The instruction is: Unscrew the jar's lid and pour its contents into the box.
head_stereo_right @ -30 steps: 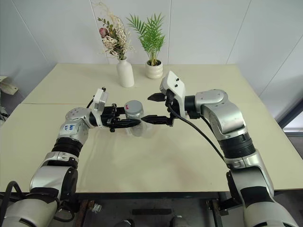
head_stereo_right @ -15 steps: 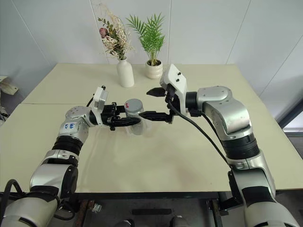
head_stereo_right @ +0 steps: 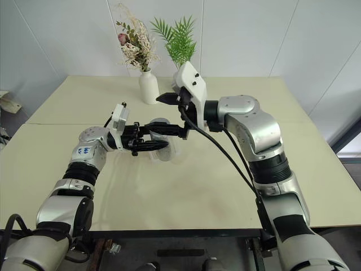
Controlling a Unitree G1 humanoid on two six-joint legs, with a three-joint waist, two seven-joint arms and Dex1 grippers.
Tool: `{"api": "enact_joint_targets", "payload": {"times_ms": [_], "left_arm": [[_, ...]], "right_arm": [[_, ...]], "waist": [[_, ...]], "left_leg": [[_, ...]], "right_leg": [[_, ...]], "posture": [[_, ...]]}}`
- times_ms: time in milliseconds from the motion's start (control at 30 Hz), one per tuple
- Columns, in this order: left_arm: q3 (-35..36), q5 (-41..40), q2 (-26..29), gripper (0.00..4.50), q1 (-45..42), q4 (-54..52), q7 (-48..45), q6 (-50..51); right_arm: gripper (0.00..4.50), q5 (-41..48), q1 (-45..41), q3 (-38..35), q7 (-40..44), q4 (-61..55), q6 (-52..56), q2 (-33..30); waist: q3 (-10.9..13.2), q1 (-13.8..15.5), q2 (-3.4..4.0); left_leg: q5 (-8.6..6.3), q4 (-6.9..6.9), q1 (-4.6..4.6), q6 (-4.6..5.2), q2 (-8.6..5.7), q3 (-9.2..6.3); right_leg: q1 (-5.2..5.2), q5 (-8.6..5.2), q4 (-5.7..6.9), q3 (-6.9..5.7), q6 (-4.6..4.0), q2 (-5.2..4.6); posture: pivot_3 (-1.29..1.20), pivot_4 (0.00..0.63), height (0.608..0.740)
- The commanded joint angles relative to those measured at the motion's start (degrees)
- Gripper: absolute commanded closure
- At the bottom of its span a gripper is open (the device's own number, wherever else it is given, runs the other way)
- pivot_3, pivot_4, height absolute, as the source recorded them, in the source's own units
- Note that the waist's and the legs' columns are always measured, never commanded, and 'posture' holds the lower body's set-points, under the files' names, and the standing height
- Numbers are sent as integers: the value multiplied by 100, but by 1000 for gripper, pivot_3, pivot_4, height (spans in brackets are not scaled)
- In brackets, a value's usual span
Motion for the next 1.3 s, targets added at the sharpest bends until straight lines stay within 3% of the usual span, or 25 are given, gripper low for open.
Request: {"api": "enact_joint_targets", "payload": {"times_ms": [33, 667, 1300], "left_arm": [[79, -63, 17, 2251, -98, -141, -87, -63], [83, -59, 43, 2251, -86, -155, -73, -46], [62, -84, 110, 2251, -40, -203, -227, -21]], "right_arm": [[0, -34, -125, 6, -91, -43, -127, 81], [0, -267, -8, 213, -48, 403, -364, 278], [0, -373, -311, 197, 850, 1281, -902, 149]], "waist": [[0, 7, 0], [0, -1, 0], [0, -3, 1]], "left_leg": [[0, 1, -1, 0, 0, 0], [0, 0, -1, 0, 0, 0], [0, -1, -1, 0, 0, 0]], "right_leg": [[0, 0, 0, 0, 0, 0], [0, 0, 0, 0, 0, 0], [-1, 0, -1, 0, 0, 0]], "posture": [[0, 150, 740], [0, 150, 740], [0, 150, 740]]}}
